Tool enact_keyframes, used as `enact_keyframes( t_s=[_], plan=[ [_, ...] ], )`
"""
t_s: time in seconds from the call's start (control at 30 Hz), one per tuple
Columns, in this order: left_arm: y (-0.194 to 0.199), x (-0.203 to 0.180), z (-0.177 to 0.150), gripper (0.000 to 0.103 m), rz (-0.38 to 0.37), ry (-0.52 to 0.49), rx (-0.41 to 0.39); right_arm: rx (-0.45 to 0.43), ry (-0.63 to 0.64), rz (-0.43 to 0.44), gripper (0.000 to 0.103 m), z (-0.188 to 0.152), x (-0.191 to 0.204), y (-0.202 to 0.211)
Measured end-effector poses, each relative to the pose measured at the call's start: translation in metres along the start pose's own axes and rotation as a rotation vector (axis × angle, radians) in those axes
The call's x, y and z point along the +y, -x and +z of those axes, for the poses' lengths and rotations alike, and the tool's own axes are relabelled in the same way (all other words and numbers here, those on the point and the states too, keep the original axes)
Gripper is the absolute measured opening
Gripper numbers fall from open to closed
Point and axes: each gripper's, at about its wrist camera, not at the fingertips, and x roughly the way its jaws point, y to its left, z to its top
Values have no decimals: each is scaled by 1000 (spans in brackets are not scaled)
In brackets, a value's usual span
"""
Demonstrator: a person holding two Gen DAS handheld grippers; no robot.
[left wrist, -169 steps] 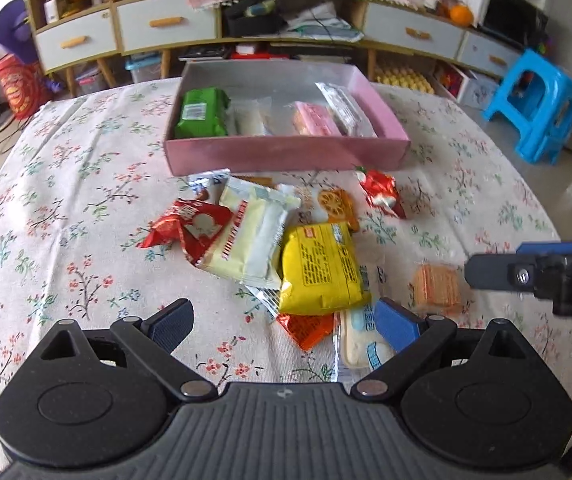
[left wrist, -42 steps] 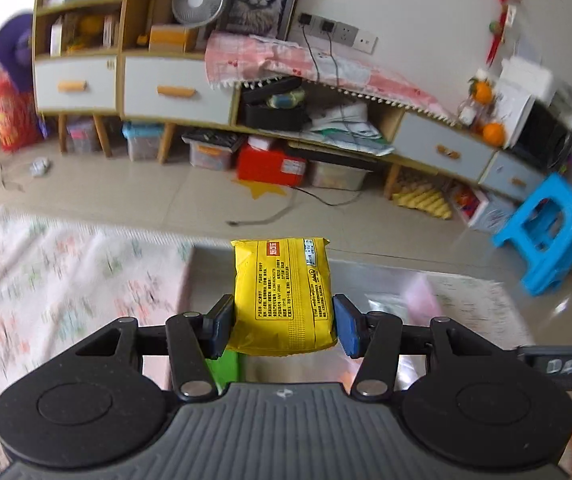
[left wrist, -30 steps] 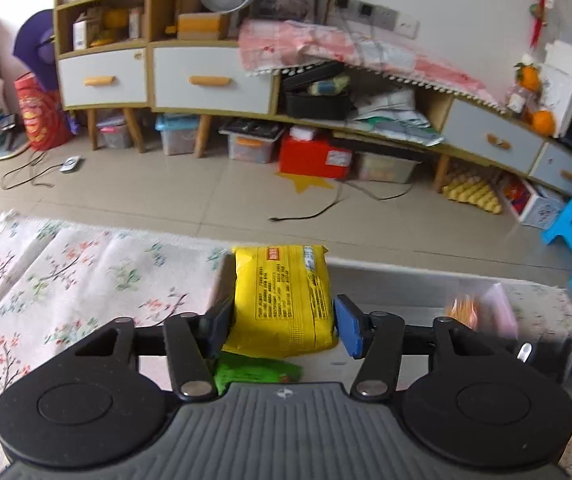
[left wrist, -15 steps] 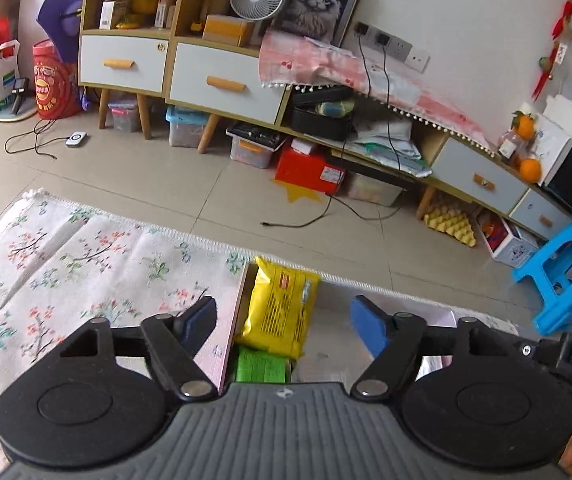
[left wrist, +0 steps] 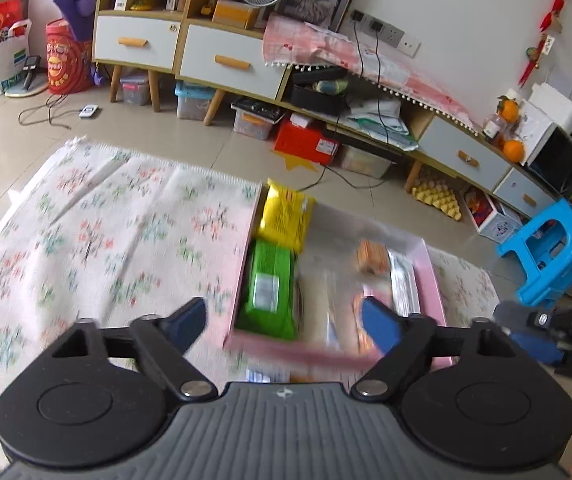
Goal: Organize snacks
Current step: 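Withdraw both tools from the box back toward the remaining snacks, then grasp the clear white-and-blue pastry pack with the right tool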
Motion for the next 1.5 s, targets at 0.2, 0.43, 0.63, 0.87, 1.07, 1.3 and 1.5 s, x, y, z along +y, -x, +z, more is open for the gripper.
enact_keyframes(
  t_s=[0.2,0.43,0.63,0.87,1.07,1.3,1.5],
  plan=[
    [8,-1,-37,92,21,-56,45,24,112,-52,73,-42,-6,31],
    [22,19,-60,93,26,-10,66,98,95,-62,73,-86,-33,44],
    [20,13,-86,94,33,-46,95,172,168,-60,76,-108,-41,37],
    [13,17,-85,94,72,-22,88,217,234,-94,76,-126,-28,17],
    [13,27,-92,94,75,29,100,266,288,-107,76,-144,-14,-3],
    [17,39,-84,91,56,112,94,289,322,-71,76,-172,7,-22],
    [16,38,-84,90,52,103,99,267,384,-122,38,-181,20,-28]
  ],
)
